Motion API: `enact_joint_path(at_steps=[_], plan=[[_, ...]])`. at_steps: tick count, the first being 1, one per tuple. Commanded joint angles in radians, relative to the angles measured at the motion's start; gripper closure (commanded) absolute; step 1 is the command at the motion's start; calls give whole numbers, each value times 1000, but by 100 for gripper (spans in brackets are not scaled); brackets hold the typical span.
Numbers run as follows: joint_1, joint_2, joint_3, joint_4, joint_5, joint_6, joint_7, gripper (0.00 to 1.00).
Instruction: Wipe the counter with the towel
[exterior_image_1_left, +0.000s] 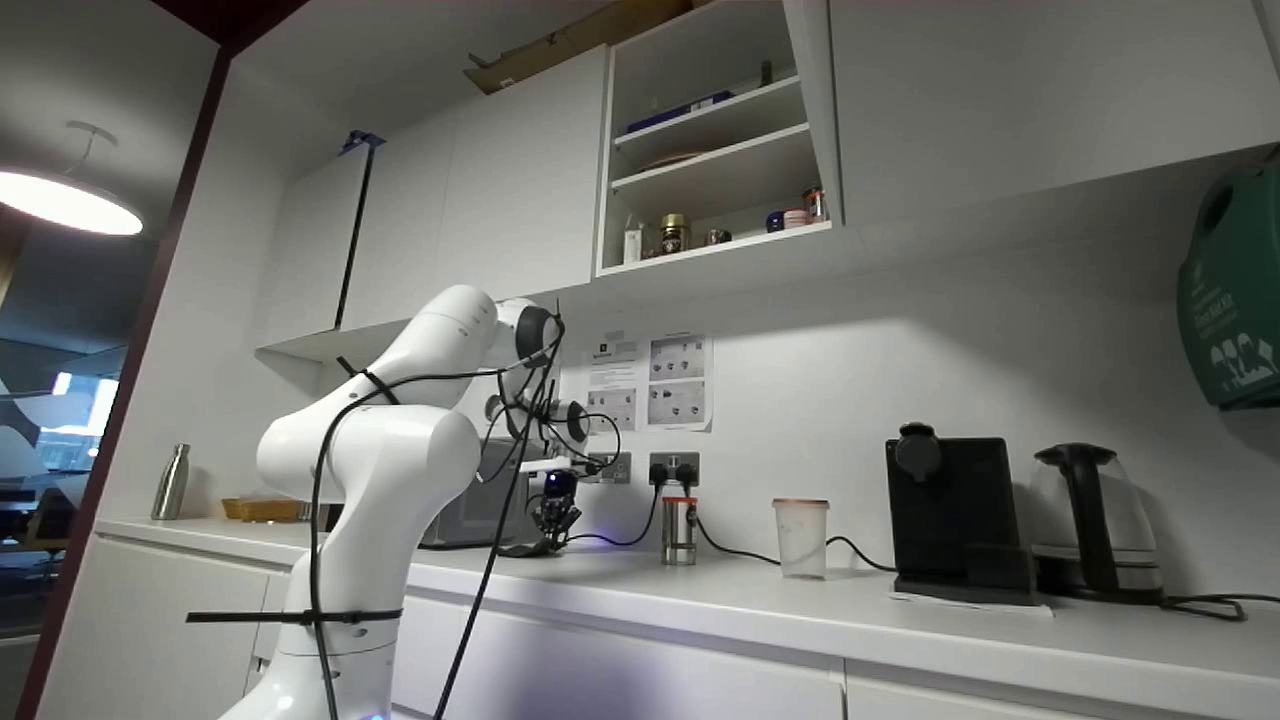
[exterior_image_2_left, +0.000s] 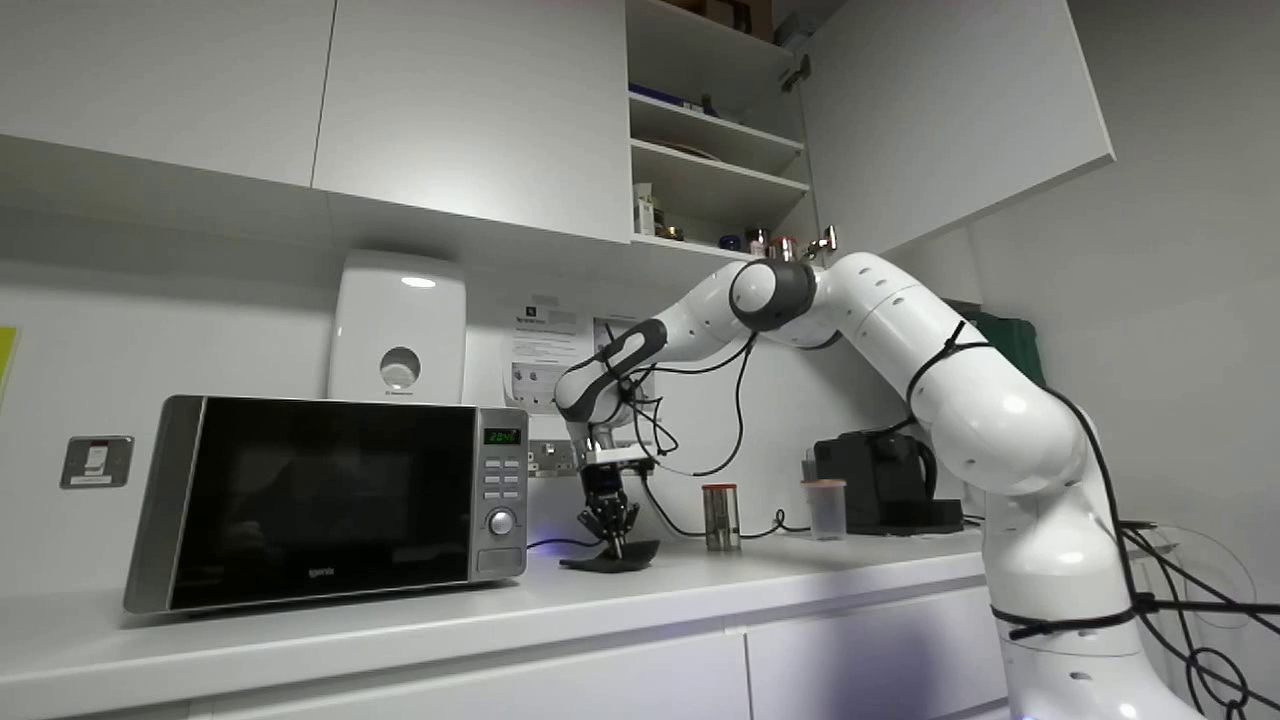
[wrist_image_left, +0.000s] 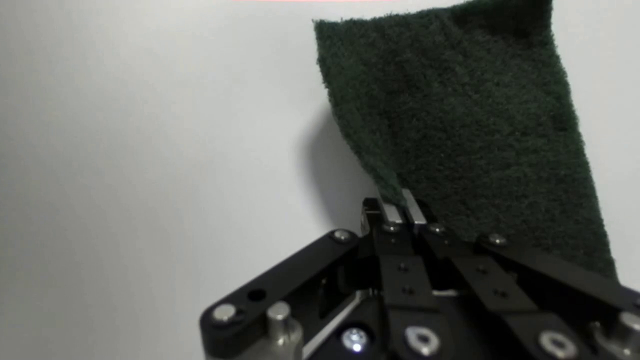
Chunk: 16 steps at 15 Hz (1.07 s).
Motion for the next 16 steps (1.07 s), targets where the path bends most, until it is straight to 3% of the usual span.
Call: enact_joint_path(at_steps=[1,9,16], plan=[[31,52,22,92,-17,-61,-13,99],[67,7,75,16,-2,-20,-105,99],[16,-135,85,-208,44,45,-172,99]])
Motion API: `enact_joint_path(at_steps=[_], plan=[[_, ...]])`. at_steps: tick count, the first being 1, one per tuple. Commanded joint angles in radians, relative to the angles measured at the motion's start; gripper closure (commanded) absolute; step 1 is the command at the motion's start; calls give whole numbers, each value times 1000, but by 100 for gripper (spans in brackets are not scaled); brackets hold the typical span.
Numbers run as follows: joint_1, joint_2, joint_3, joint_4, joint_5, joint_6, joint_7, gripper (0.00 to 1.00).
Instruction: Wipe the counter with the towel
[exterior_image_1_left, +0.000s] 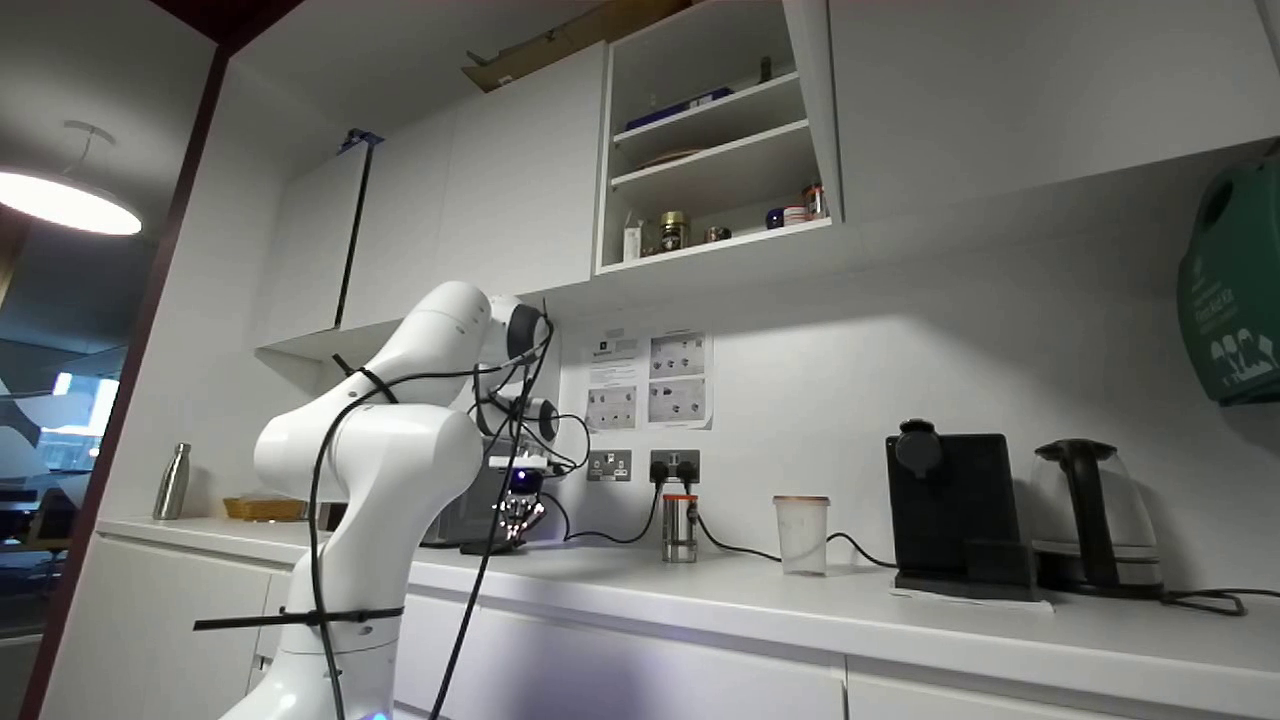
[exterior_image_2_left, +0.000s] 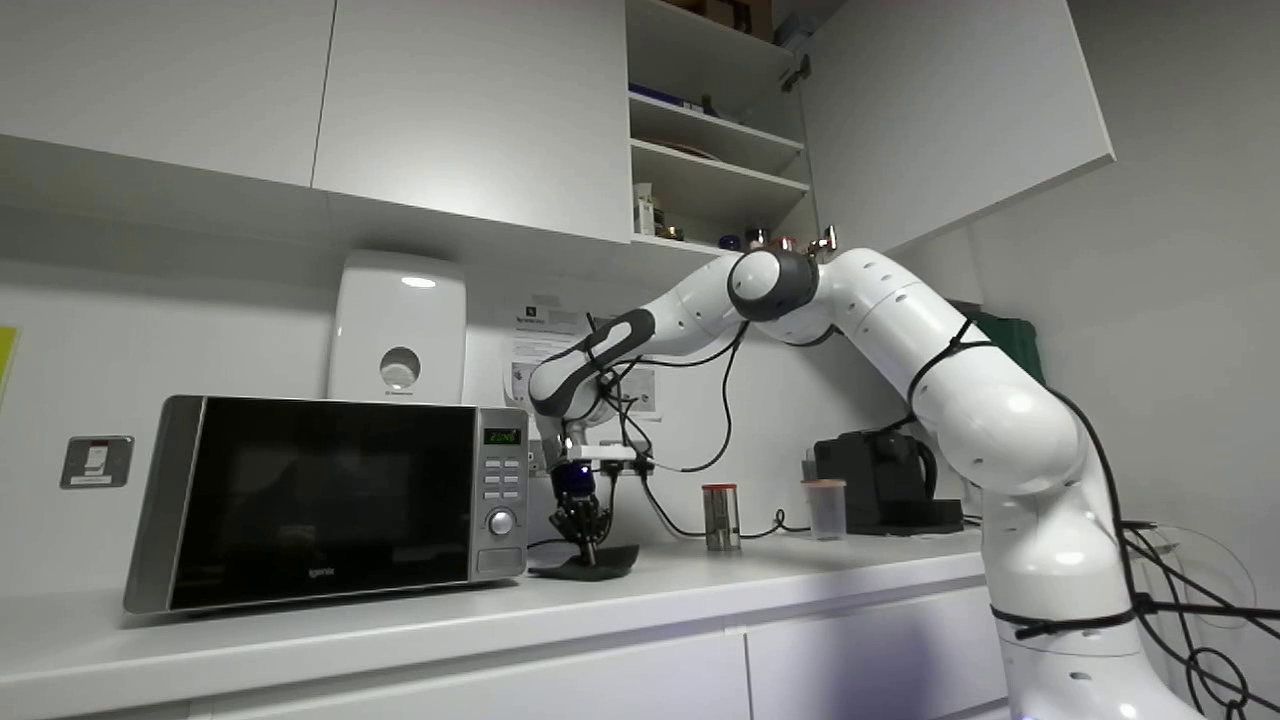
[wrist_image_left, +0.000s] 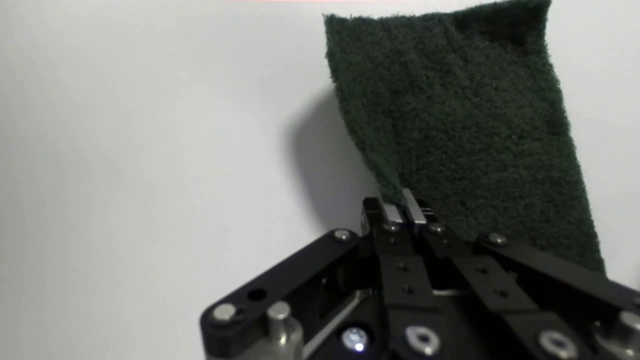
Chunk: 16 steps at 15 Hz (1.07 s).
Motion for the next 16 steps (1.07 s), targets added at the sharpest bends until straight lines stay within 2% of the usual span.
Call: enact_joint_path(at_steps=[1,8,13,16], plan=[[-51,-143,14,-213,37,64,-43,99],[-108,-356,6,-546,81,164,-43,99],[-144,-553,-8,-798,71,381,-12,99],[-169,-652,-17,-938,65,456,11,99]])
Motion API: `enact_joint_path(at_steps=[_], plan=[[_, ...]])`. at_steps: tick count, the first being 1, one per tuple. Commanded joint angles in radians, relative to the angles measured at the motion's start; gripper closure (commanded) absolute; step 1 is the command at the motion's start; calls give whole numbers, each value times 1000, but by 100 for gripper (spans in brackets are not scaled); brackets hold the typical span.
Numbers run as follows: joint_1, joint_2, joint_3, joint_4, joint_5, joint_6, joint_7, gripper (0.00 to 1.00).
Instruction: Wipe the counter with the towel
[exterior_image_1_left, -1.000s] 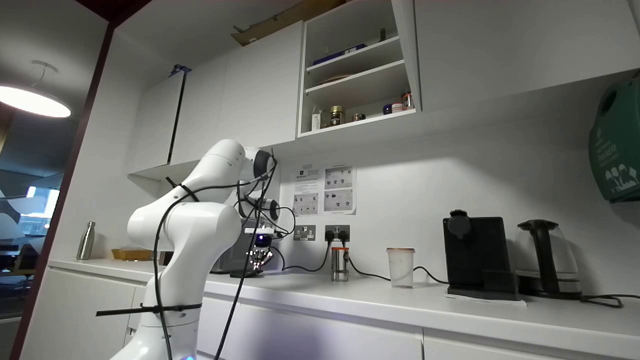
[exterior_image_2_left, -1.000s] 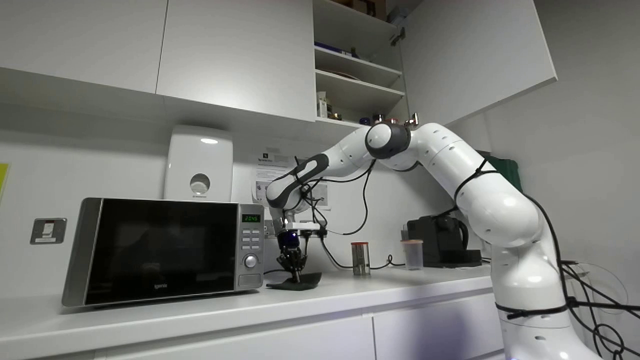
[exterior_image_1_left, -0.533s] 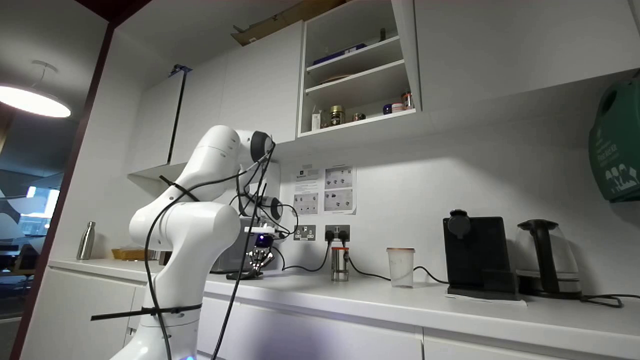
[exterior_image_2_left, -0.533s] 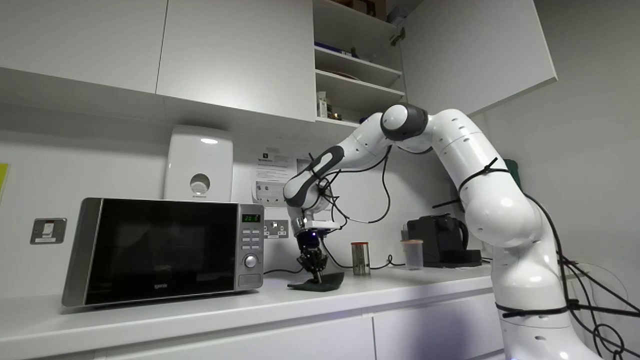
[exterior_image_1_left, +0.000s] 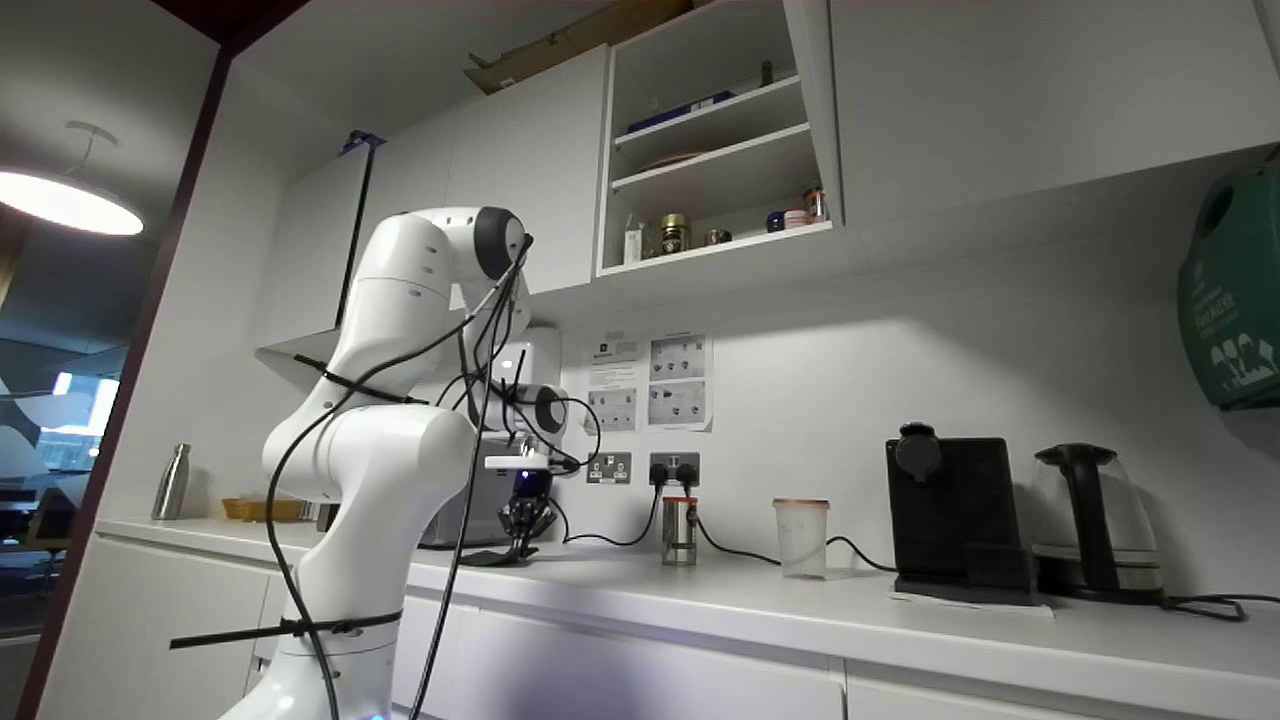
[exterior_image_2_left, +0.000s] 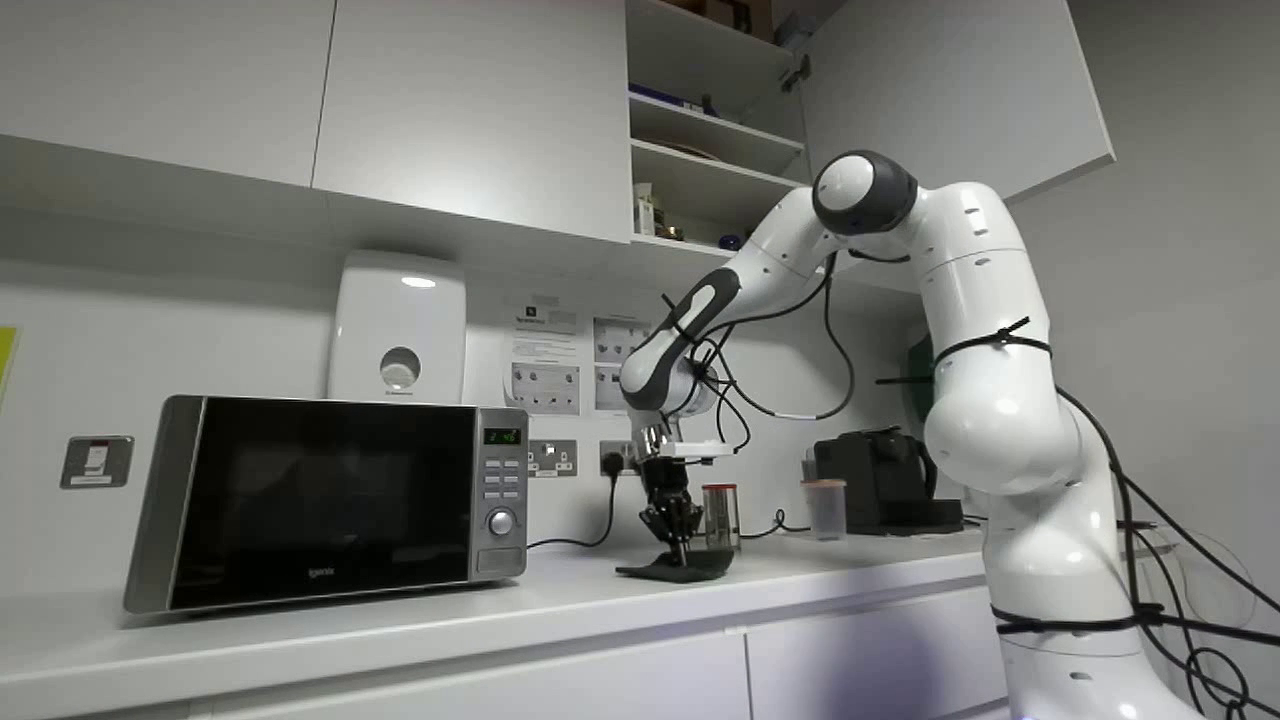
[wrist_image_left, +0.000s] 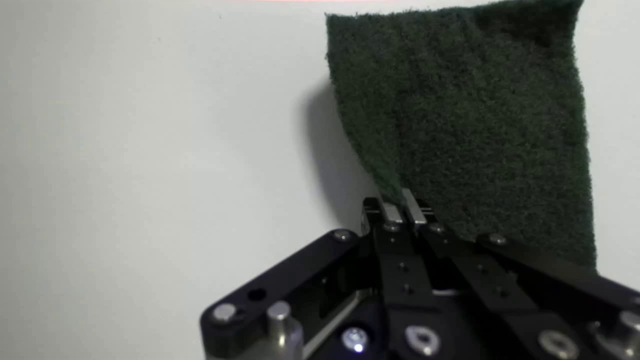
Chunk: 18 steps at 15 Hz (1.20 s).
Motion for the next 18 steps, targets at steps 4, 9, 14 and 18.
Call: enact_joint_path(at_steps=[4,9,14,18], plan=[[-88,-251,-49,-326,-16,138,79,99],[-216,-346,-139,-436,-40,143,106,99],[-361,-393,-223,-468,-98,136,124,99],[-456,-396,-240,-451,-197,139,227,99]])
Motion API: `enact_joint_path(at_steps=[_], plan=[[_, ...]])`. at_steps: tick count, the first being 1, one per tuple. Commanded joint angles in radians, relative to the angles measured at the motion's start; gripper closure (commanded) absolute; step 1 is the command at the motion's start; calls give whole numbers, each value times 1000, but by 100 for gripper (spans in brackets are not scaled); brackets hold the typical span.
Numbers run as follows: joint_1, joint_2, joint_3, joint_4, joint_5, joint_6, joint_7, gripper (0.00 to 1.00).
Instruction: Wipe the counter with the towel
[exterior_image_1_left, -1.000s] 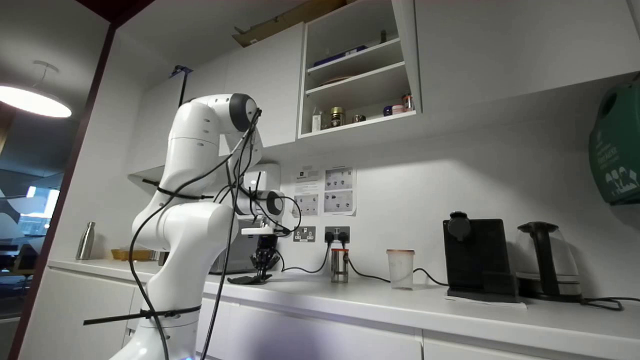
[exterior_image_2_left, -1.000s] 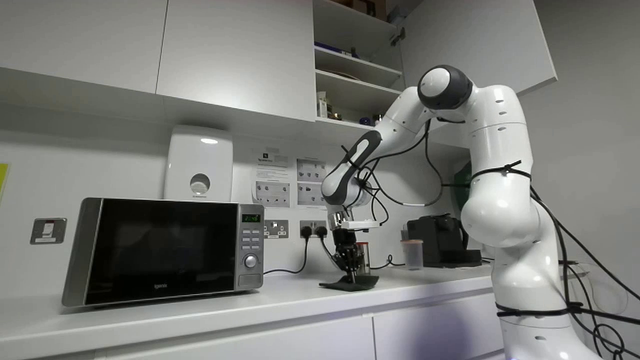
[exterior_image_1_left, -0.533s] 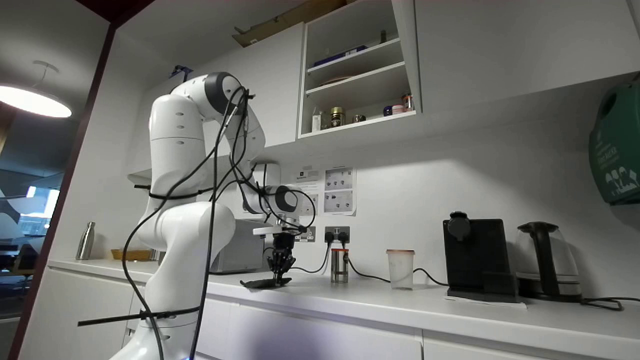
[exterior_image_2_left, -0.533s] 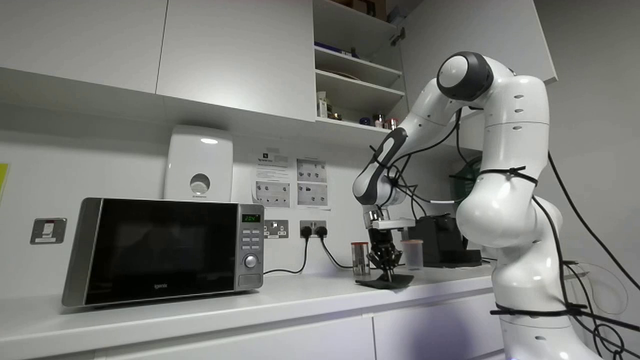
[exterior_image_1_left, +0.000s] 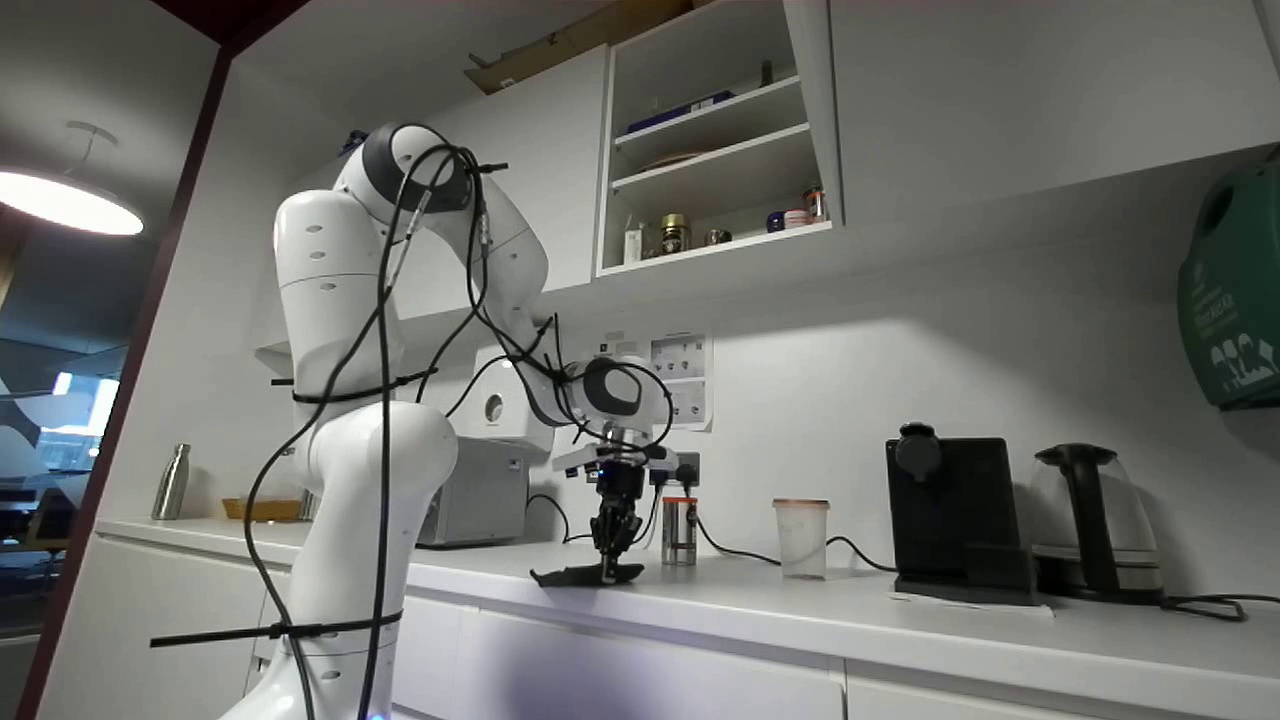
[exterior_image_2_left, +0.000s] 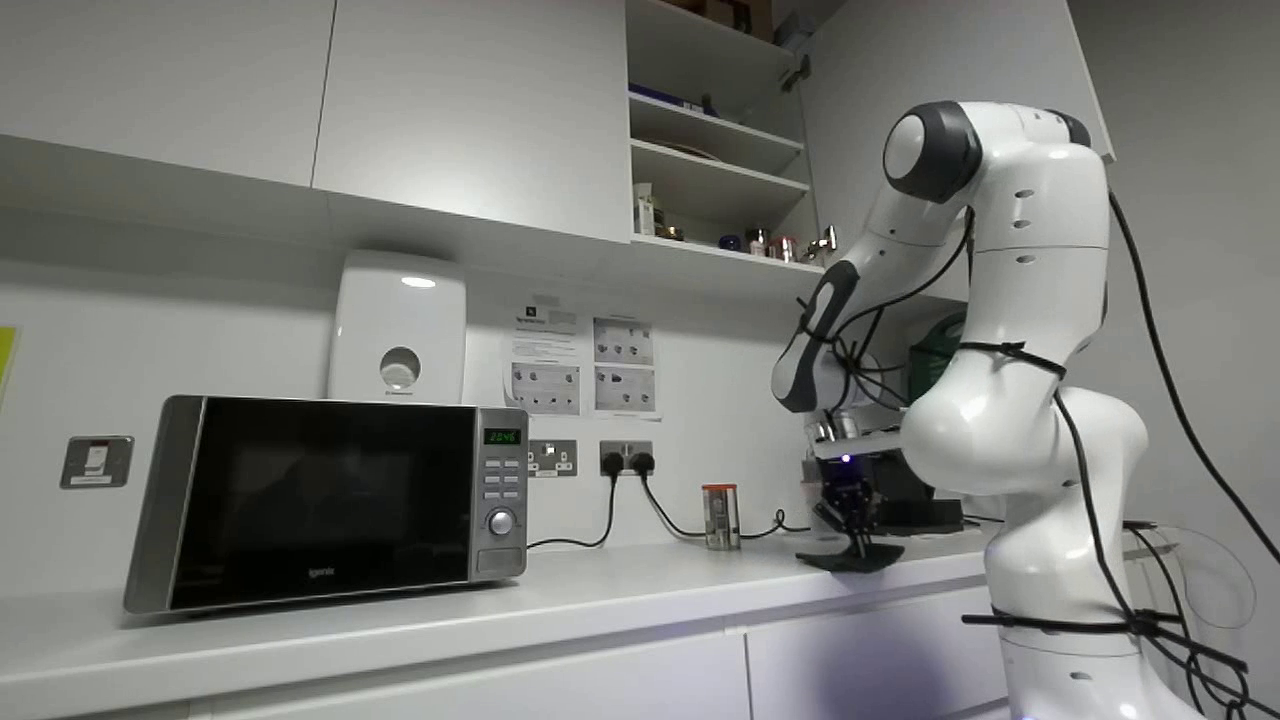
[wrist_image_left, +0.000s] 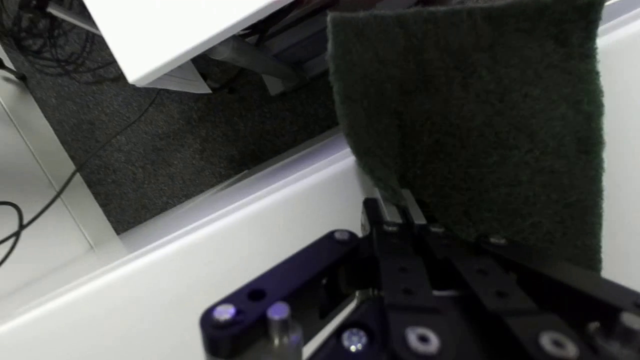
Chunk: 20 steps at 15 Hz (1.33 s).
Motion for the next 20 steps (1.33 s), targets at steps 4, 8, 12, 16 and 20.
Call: enact_joint_path(at_steps=[4,8,12,16,20], plan=[[-67,52,21,59,-128,19,177,99],[-35,128,62,159,-149,-3,238,99],[18,242,87,279,-133,-16,237,99],[94,338,98,373,-98,-21,216,99],[188,410,133,456,-80,-29,209,99]])
